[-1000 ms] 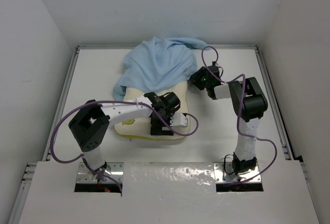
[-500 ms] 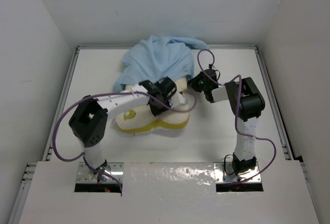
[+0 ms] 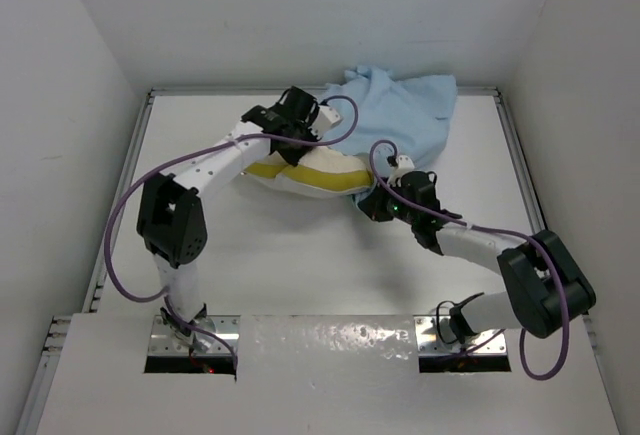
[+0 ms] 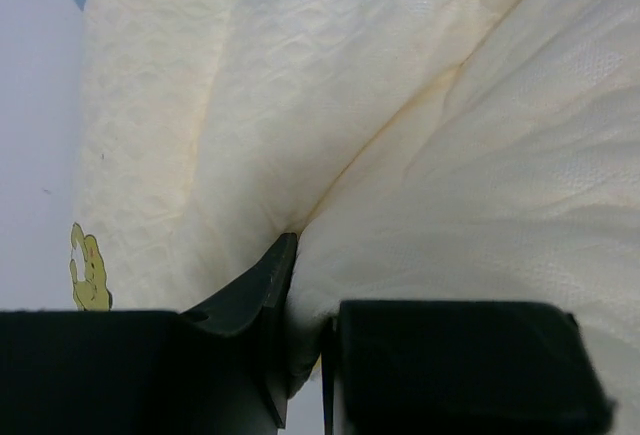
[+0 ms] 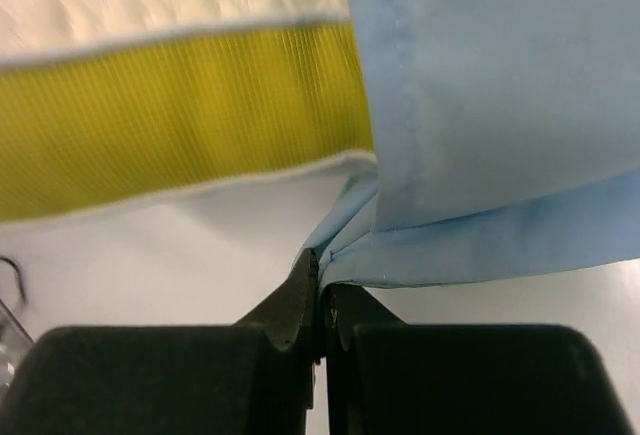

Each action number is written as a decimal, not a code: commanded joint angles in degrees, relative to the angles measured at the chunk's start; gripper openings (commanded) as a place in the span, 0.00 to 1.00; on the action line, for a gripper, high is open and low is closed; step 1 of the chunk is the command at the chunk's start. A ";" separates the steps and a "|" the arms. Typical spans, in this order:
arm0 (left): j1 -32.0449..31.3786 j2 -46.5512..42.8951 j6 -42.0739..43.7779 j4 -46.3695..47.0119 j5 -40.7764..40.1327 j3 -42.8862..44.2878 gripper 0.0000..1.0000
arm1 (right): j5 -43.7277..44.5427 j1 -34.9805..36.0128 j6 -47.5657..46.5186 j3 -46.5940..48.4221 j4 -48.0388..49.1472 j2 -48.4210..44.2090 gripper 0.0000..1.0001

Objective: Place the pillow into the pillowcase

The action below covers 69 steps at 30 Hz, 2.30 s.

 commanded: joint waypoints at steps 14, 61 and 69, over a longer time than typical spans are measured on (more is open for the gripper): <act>-4.94 -5.69 0.41 10.82 -0.79 -9.98 0.00 | 20.45 1.86 1.88 -6.62 -24.20 -21.35 0.95; -18.84 -3.67 1.31 19.71 -4.03 -23.88 0.00 | 11.74 -18.97 7.02 7.87 -14.41 6.17 0.23; -18.83 -4.02 5.70 17.94 2.20 -20.27 0.00 | 11.91 -19.14 4.10 9.62 -10.40 10.09 0.23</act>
